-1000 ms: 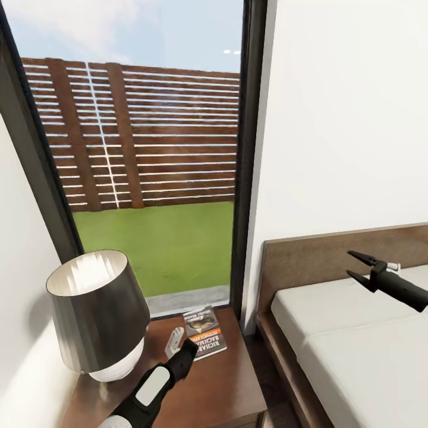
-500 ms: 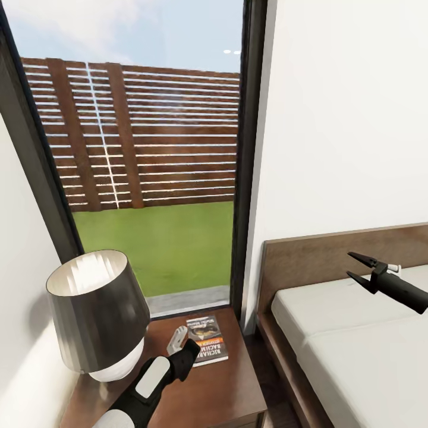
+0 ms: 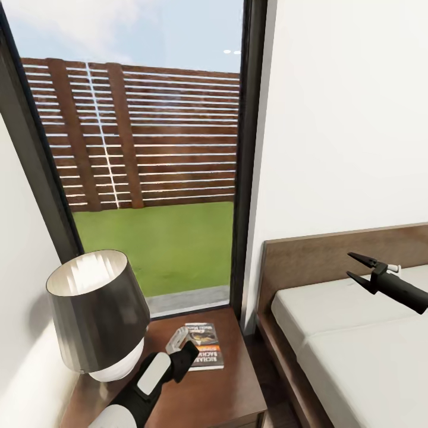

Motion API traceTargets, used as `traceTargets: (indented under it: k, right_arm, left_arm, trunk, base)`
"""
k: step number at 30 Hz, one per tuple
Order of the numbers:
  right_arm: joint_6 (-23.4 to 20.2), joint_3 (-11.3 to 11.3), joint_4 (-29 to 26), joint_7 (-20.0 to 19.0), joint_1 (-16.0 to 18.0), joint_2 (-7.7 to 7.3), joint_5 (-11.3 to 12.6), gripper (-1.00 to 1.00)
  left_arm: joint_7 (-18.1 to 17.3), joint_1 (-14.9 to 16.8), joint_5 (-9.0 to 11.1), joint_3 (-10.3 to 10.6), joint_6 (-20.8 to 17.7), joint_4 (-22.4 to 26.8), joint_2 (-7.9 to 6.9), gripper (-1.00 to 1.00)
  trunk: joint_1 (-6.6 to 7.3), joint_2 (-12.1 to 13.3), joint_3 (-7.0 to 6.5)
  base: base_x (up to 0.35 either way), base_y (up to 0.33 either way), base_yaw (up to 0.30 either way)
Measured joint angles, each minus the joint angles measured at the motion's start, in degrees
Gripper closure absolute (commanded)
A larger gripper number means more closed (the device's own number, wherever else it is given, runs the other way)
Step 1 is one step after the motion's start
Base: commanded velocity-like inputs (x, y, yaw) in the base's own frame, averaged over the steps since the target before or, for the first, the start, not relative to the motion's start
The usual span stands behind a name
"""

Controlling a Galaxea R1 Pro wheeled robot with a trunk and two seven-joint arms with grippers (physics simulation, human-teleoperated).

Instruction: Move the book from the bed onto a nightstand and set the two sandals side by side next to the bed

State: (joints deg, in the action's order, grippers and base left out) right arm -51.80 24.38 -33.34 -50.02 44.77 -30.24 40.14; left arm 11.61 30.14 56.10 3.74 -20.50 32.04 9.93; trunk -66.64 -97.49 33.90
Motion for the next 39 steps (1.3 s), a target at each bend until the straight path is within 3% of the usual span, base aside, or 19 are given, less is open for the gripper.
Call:
traceTargets:
  k: [2, 10, 20, 30, 39]
  right_arm:
    - [0.0, 0.0, 0.0, 0.0, 0.0, 0.0, 0.0, -1.0]
    - [0.0, 0.0, 0.0, 0.0, 0.0, 0.04, 0.0, -1.0]
    - [0.0, 0.0, 0.0, 0.0, 0.0, 0.09, 0.0, -1.0]
    - [0.0, 0.0, 0.1, 0.1, 0.0, 0.09, -0.1, -1.0]
    - [0.1, 0.0, 0.1, 0.1, 0.0, 0.12, -0.1, -1.0]
  left_arm:
    - [0.4, 0.1, -1.3, 0.0, -0.2, 0.0, 0.01, 1.0]
    - [1.1, 0.5, -3.2, 0.1, 0.1, -0.6, 0.07, 1.0]
    - [1.1, 0.6, -3.9, 0.4, 1.9, -1.2, 0.07, 1.0]
    - [0.7, 0.6, -6.0, 6.2, 6.7, -1.3, 0.07, 1.0]
    - [0.6, 0.6, -6.1, 7.9, 7.6, -1.3, 0.07, 1.0]
  trunk:
    - [0.0, 0.0, 0.0]
    - [0.0, 0.0, 0.0]
    - [0.0, 0.0, 0.0]
    - [0.0, 0.0, 0.0]
    - [0.0, 0.0, 0.0]
  base:
    - [0.0, 0.0, 0.0]
    - [0.0, 0.0, 0.0]
    - [0.0, 0.0, 0.0]
    - [0.0, 0.0, 0.0]
    - [0.0, 0.0, 0.0]
